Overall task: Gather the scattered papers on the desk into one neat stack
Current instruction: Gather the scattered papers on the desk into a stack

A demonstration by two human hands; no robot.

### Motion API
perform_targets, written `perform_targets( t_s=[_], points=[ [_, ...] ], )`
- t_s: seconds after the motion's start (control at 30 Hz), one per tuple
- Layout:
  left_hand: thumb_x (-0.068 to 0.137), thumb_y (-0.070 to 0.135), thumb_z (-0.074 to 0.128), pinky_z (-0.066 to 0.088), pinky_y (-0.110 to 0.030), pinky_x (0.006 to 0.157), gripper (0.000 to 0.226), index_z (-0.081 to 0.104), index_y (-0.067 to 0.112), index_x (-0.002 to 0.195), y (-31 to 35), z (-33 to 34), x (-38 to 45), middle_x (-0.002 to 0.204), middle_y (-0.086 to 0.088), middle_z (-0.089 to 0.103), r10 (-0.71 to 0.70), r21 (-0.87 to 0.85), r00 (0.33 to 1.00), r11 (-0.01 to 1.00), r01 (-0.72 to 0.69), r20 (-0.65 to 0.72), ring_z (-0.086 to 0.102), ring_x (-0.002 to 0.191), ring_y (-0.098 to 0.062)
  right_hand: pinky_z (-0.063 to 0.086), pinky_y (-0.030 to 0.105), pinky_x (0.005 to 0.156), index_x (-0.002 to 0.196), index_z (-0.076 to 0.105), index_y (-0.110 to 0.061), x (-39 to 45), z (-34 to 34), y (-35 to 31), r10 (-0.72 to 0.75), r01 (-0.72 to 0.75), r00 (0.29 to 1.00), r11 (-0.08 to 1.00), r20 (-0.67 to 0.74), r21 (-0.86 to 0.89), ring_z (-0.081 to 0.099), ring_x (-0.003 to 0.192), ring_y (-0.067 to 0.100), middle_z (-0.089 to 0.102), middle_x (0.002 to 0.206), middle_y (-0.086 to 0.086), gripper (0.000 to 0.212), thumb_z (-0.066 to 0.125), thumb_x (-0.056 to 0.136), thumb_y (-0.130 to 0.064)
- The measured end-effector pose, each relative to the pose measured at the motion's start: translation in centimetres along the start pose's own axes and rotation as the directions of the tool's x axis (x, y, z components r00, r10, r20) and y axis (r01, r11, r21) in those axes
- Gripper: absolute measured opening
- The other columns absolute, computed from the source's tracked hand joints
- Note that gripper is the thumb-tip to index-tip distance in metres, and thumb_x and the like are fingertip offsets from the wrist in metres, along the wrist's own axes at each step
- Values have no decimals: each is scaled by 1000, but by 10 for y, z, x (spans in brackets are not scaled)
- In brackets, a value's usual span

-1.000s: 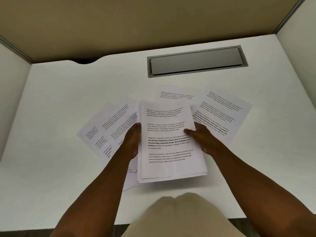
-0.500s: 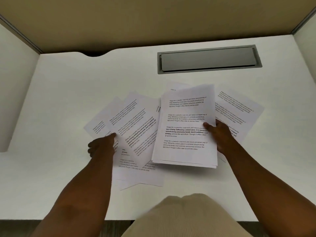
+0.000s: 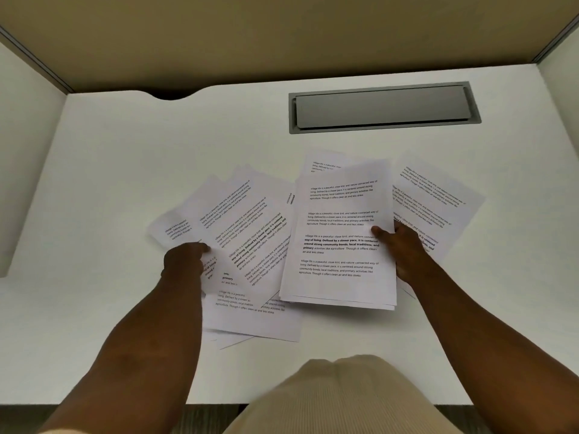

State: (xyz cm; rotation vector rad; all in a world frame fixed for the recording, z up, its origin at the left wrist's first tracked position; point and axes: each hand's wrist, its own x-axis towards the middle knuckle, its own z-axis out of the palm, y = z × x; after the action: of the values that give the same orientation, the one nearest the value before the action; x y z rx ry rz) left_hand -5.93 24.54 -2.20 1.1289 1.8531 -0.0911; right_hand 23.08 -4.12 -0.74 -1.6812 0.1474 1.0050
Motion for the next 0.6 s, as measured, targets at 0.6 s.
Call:
perform_targets(
  t_s=[0.6],
  points=[
    [97,27,52,41,-2,78,33,71,2,107,77,-55,-116,103,-15,74,769,287,188,437,-852,-611,65,90,-14,51,52,94,127,58,-13,1,3,-7,-122,121,992,992,-34,-39,64,106,31,64,125,12,36,63,91,-13]
  ],
)
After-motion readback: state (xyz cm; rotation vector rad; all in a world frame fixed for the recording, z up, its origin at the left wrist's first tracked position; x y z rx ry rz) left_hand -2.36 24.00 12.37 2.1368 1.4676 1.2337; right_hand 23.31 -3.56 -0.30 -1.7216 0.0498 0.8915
